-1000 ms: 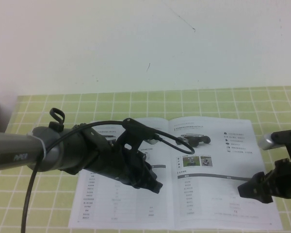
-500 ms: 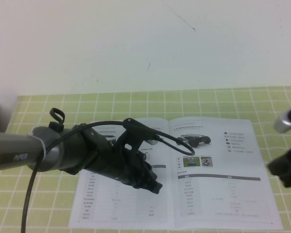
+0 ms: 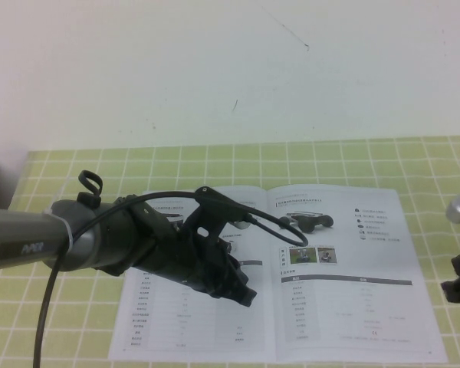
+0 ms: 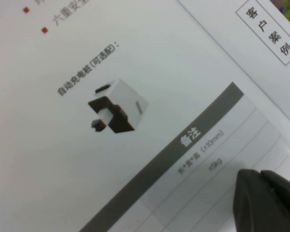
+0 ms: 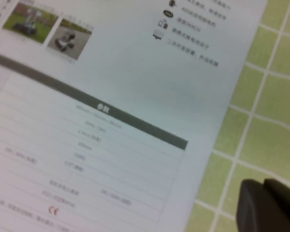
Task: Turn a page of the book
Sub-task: Open the closed book
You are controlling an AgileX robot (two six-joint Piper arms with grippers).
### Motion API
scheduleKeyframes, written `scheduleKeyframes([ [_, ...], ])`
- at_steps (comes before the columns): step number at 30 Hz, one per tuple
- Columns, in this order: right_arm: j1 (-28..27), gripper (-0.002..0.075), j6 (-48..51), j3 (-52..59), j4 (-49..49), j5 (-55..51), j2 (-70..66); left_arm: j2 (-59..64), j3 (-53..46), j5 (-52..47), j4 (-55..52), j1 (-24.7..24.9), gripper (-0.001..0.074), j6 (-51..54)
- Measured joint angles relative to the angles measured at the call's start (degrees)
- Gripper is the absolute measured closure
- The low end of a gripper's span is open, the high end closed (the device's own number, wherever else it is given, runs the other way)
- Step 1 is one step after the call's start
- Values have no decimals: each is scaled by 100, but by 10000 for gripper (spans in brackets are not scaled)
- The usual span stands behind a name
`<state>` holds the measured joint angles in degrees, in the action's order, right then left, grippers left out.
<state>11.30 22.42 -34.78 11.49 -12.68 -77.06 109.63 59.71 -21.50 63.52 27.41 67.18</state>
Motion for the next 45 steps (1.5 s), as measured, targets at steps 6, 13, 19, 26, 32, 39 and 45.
scheduleKeyframes([
  [6,0,435,-46,-87,770,143,-767,0,0,-5,11,0,738,0],
  [13,0,225,-56,-157,1444,146,-1454,0,0,-13,11,0,738,0],
  [19,12,241,-56,-181,1627,146,-1705,0,0,-13,11,0,738,0],
  [26,205,264,-56,-229,1763,313,-1719,0,0,-13,11,0,738,0],
  [32,258,265,-46,-228,1796,441,-1719,0,0,-19,11,0,738,0],
  [39,258,265,59,-228,1806,527,-1749,0,0,-19,11,0,738,0],
  [45,324,265,77,-231,1817,564,-1993,0,0,-19,11,0,738,29],
])
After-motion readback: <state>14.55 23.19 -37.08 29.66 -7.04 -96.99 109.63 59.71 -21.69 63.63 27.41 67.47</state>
